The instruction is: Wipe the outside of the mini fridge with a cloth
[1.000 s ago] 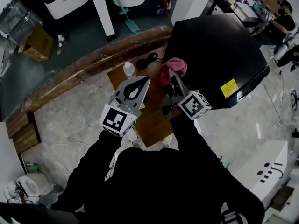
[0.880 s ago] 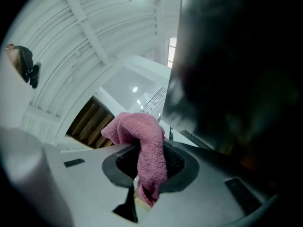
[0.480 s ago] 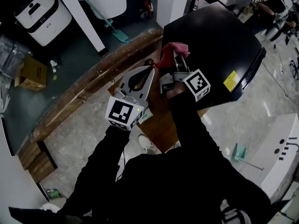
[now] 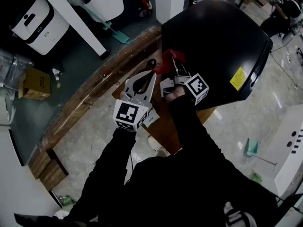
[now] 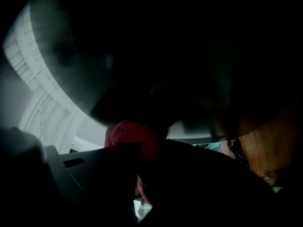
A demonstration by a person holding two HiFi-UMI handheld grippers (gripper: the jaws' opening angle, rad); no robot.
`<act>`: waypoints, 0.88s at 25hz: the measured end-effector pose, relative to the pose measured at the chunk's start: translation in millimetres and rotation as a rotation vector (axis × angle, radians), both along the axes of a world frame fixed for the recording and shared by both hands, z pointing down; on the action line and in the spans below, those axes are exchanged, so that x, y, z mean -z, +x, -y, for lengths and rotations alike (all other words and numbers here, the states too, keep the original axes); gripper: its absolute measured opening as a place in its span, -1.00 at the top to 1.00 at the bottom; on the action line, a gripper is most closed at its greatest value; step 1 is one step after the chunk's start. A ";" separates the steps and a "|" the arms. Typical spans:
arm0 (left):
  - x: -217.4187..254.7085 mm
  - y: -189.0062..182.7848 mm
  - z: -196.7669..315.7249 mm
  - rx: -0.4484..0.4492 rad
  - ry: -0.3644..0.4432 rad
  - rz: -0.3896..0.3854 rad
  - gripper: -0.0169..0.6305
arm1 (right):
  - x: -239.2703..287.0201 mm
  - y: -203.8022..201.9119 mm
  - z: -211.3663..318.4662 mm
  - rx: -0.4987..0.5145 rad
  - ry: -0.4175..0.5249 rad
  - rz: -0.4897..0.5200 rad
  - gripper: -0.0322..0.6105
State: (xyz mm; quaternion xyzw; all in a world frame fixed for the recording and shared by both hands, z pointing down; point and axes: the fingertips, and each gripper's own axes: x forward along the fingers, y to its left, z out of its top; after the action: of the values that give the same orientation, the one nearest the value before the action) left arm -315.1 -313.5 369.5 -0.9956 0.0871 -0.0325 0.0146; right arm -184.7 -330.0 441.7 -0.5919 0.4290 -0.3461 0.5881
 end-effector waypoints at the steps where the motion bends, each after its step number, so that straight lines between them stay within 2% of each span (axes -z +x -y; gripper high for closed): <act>1: -9.5 2.7 1.1 -0.003 -0.005 0.018 0.93 | -8.1 0.2 0.3 -0.004 -0.007 0.004 0.66; 4: -40.6 7.6 7.5 0.000 -0.043 0.066 0.93 | -37.4 0.4 2.2 -0.009 -0.027 0.028 0.66; 12: -127.0 17.3 18.6 -0.005 -0.096 0.195 0.93 | -130.5 1.6 3.6 -0.016 -0.163 0.084 0.66; 22: -223.6 31.0 18.8 -0.029 -0.209 0.337 0.93 | -244.3 3.3 5.6 -0.019 -0.312 0.170 0.66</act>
State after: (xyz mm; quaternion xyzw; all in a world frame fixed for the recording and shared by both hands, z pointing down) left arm -284.1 -332.3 593.1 -0.9733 0.0650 -0.2074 -0.0739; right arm -181.4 -335.6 686.0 -0.6486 0.3130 -0.4517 0.5265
